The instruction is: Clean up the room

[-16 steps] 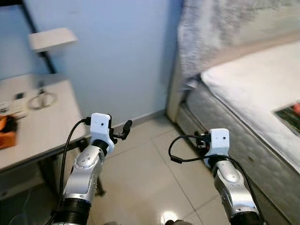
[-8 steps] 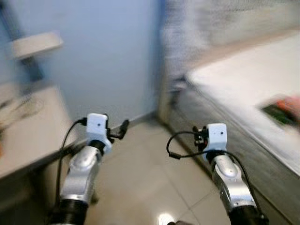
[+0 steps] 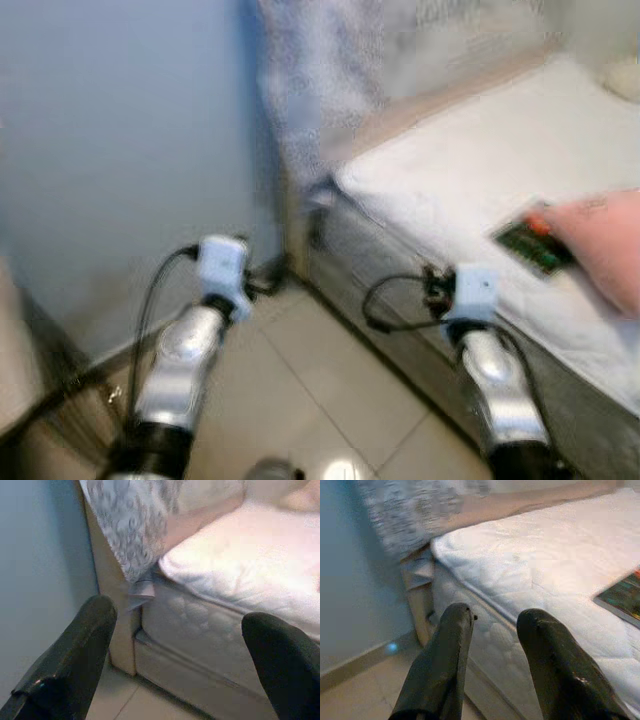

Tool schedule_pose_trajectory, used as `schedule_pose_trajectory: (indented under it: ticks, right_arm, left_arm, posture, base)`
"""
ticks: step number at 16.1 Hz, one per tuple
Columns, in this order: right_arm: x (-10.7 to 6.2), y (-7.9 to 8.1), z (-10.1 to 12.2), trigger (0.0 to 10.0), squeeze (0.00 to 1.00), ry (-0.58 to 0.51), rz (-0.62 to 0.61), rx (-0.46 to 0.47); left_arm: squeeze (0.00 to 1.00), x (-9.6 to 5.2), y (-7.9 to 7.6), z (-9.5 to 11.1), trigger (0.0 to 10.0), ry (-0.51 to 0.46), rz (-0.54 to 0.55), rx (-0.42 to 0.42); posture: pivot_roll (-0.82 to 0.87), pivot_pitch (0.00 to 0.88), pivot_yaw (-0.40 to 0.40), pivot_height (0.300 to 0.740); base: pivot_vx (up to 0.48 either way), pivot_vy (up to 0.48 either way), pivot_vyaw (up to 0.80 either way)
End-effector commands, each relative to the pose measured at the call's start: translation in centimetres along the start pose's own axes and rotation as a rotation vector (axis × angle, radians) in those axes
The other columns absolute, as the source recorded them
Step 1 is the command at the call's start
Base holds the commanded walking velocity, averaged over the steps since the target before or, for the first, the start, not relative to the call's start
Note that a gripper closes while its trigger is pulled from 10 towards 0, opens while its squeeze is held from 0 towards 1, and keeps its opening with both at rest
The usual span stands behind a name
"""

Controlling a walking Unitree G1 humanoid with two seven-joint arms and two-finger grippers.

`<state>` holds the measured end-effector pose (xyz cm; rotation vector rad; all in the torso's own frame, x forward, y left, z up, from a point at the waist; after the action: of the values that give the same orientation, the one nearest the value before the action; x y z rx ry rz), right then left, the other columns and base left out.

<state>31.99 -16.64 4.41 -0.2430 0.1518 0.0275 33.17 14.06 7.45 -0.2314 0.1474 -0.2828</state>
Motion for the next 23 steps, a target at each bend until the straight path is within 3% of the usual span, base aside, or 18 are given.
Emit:
schedule_pose_trajectory:
  ticks: [1, 7, 9, 11, 14, 15, 16, 17, 20, 23]
  right_arm:
    - [-0.4, -2.0, -0.3, 10.0, 0.00, -0.002, -0.071, -0.005]
    - [-0.5, -2.9, -0.3, 10.0, 0.00, -0.010, -0.118, -0.016]
    - [-0.9, -4.8, 1.5, 10.0, 0.00, -0.103, -0.228, -0.093]
    - [-1.1, -5.9, 2.3, 10.0, 0.00, -0.134, -0.265, -0.079]
    - [-1.0, -5.9, 0.5, 10.0, 0.00, -0.049, -0.273, -0.010]
    - [-0.9, -5.6, 0.2, 10.0, 0.00, -0.031, -0.266, -0.019]
    - [-0.9, -5.6, 0.2, 10.0, 0.00, -0.027, -0.268, -0.028]
    - [-0.9, -5.4, 0.4, 10.0, 1.00, -0.043, -0.257, -0.028]
    - [-0.6, -5.3, 1.3, 10.0, 1.00, -0.084, -0.236, -0.019]
    - [-0.6, -6.0, 1.4, 10.0, 1.00, -0.082, -0.263, 0.032]
  left_arm:
    - [0.00, 0.7, -0.7, 0.5, 10.0, -0.011, -0.007, -0.009]
    - [0.00, 1.0, 0.0, 1.1, 10.0, -0.031, 0.016, -0.002]
    - [0.00, 0.7, 0.1, 2.0, 10.0, -0.105, 0.028, -0.032]
    - [0.00, 1.0, -0.7, 3.6, 10.0, -0.154, -0.022, -0.027]
    - [0.00, 2.2, -1.5, 3.4, 10.0, -0.094, -0.055, 0.049]
    - [1.00, 1.9, -0.8, 3.7, 10.0, -0.132, -0.036, -0.007]
    - [1.00, 1.9, -0.6, 3.7, 10.0, -0.130, -0.029, -0.005]
    - [1.00, 1.9, -0.2, 3.3, 10.0, -0.110, -0.002, 0.018]
    - [1.00, 2.0, 1.6, 2.7, 10.0, -0.096, 0.138, -0.053]
    - [1.00, 1.5, 1.6, 1.8, 10.0, -0.082, 0.141, -0.068]
  posture:
    - [0.08, 0.000, -0.010, 0.728]
    - [0.08, 0.000, -0.018, 0.728]
    - [0.08, 0.000, -0.020, 0.728]
    - [0.07, 0.000, -0.019, 0.728]
    - [0.07, 0.000, -0.009, 0.728]
    - [0.07, 0.000, -0.009, 0.728]
    - [0.07, 0.000, -0.009, 0.728]
    - [0.06, 0.000, -0.007, 0.728]
    - [0.06, 0.000, -0.012, 0.728]
    - [0.06, 0.000, -0.012, 0.728]
  base:
    - [0.000, 0.000, -0.61]
    - [0.000, 0.000, -0.59]
    - [0.000, 0.000, -0.59]
    - [0.000, 0.000, -0.60]
    - [0.000, 0.000, -0.62]
    - [0.000, 0.000, -0.41]
    - [0.000, 0.000, -0.41]
    - [0.000, 0.000, 0.00]
    - [0.000, 0.000, 0.00]
    - [0.000, 0.000, 0.00]
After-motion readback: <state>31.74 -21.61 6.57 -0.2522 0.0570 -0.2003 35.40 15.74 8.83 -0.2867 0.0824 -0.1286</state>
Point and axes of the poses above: a point about 5 cm out from each wrist's last joint towards the gripper, its own x axis pointing out of the wrist towards the gripper, its own z axis along the axis of the wrist's last joint, y = z × x, the point moved 4 cm from there along x, pointing out of the wrist towards the gripper, and after that the axes turned 13 degrees about -x, right-handed, at the moved point
